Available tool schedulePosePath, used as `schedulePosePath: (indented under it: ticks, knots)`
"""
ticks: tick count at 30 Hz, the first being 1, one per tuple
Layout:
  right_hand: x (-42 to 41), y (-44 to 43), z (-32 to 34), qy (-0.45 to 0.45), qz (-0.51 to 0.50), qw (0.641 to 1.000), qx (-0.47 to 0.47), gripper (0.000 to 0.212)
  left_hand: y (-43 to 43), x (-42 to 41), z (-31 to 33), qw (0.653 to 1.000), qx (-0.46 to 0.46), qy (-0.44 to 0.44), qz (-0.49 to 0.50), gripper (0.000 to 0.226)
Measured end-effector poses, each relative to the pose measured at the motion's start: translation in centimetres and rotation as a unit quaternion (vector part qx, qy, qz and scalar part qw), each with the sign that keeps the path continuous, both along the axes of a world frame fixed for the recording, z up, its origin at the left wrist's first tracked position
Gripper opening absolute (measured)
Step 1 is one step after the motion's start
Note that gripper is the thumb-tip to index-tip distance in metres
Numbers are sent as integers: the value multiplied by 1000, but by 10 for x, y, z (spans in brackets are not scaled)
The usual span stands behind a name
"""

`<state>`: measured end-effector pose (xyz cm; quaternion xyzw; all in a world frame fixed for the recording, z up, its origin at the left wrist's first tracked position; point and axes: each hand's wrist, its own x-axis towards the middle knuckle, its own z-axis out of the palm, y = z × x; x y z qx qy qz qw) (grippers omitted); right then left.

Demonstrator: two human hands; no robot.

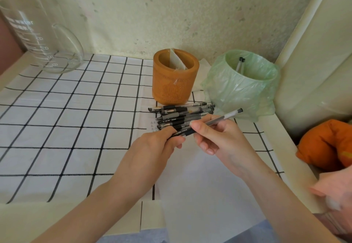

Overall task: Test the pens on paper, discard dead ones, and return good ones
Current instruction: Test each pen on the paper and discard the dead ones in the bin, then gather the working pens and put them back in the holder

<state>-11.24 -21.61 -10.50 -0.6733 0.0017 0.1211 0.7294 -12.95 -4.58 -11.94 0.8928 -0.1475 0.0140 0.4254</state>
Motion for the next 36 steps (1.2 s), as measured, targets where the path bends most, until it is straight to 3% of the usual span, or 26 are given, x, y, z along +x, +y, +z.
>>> schedulePosePath:
  ticks: [5, 9, 15, 22, 25, 30, 36]
  knots:
    - [6, 2, -5, 60, -33, 996, 55, 33, -1, 7, 5, 1000, 5, 8, 0, 42]
    - [13, -7, -7, 121, -13, 989, 81, 24, 10, 21, 4, 994, 85, -11, 62, 45]
    - [10, -8, -14, 82, -36, 992, -89, 26, 25, 32, -1, 990, 100, -34, 98, 21]
    - [8, -5, -15, 68, -36, 977, -197, 26, 21, 30, -6, 990, 111, -59, 67, 18]
    - [7, -7, -12, 87, -18, 977, -195, 26, 16, 35, -5, 983, 140, -115, 25, 39]
    - [8, -8, -8, 121, -4, 982, -146, 28, -5, 48, -6, 972, 211, -99, -33, 89]
    - [4, -8, -4, 129, 0, 982, -140, 24, -18, 66, -15, 948, 292, -127, 7, 103]
